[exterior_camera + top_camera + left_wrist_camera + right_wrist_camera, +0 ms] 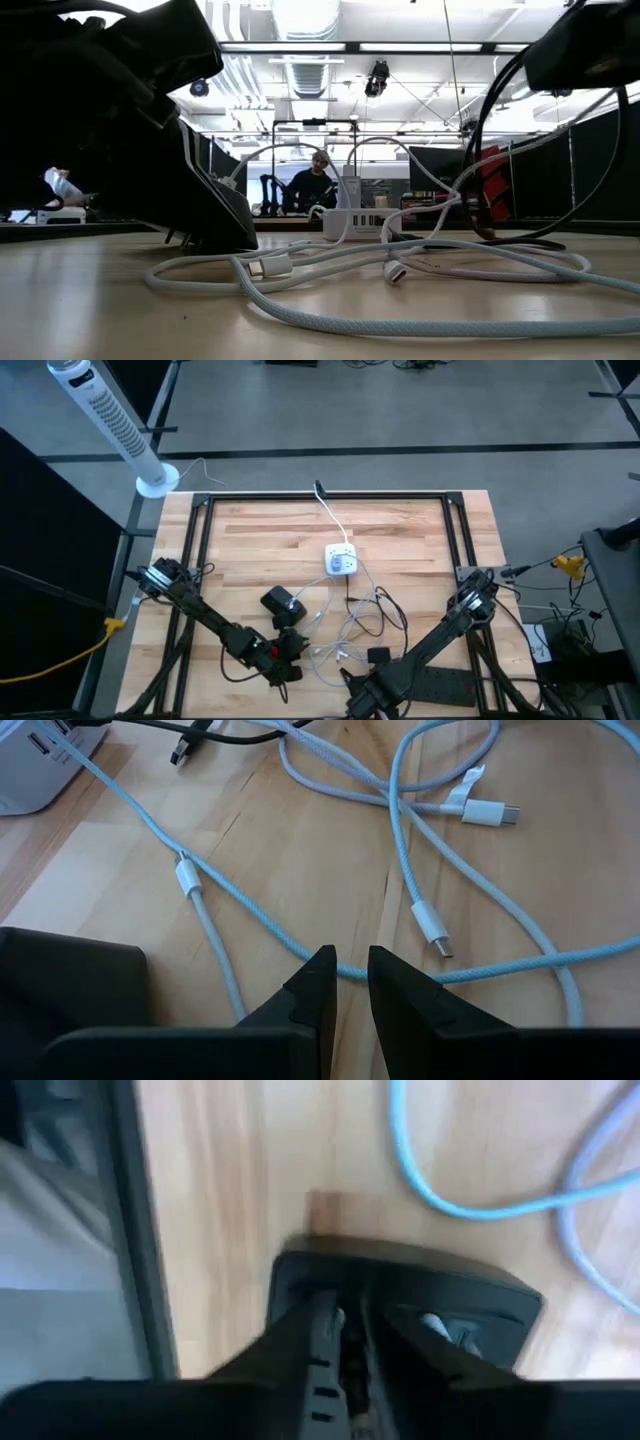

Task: Insert USB
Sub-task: Insert the black charger cable into the bottom black outlet extension, then return to Home Position

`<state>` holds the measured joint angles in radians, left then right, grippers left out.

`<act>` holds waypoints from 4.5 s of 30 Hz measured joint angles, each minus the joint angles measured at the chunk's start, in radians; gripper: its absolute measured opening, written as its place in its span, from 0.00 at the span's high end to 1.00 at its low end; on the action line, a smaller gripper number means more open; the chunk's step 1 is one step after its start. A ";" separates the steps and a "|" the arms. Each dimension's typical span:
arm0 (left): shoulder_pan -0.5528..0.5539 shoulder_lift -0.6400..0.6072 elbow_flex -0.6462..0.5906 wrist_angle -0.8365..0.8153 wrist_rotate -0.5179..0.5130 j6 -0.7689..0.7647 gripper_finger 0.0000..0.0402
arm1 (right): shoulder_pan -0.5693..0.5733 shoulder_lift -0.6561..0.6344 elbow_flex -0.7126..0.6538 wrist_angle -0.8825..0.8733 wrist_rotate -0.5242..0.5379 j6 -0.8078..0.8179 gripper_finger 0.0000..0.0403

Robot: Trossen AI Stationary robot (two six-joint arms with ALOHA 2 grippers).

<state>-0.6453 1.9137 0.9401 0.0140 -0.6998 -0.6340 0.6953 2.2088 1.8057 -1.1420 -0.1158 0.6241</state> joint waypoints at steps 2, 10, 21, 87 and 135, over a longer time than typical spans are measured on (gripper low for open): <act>0.000 0.000 0.000 0.008 0.000 0.000 0.88 | -0.001 -0.008 0.006 0.001 0.022 0.000 0.67; -0.004 -0.118 0.041 0.010 0.002 0.182 0.88 | 0.027 -0.074 0.120 0.002 0.223 -0.058 0.42; -0.022 -0.547 0.108 -0.099 -0.025 0.577 0.88 | 0.161 -0.347 0.076 -0.012 0.563 -0.070 0.50; 0.616 -1.736 -0.932 0.224 0.539 0.495 0.94 | -0.384 -2.208 -1.755 1.171 0.137 -0.470 1.00; 0.616 -1.662 -0.932 0.074 0.490 0.180 0.93 | -0.703 -2.178 -1.795 1.157 0.150 -0.467 1.00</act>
<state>-0.0296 0.2516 0.0078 0.0878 -0.2100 -0.4541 -0.0076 0.0304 0.0109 0.0147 0.0341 0.1570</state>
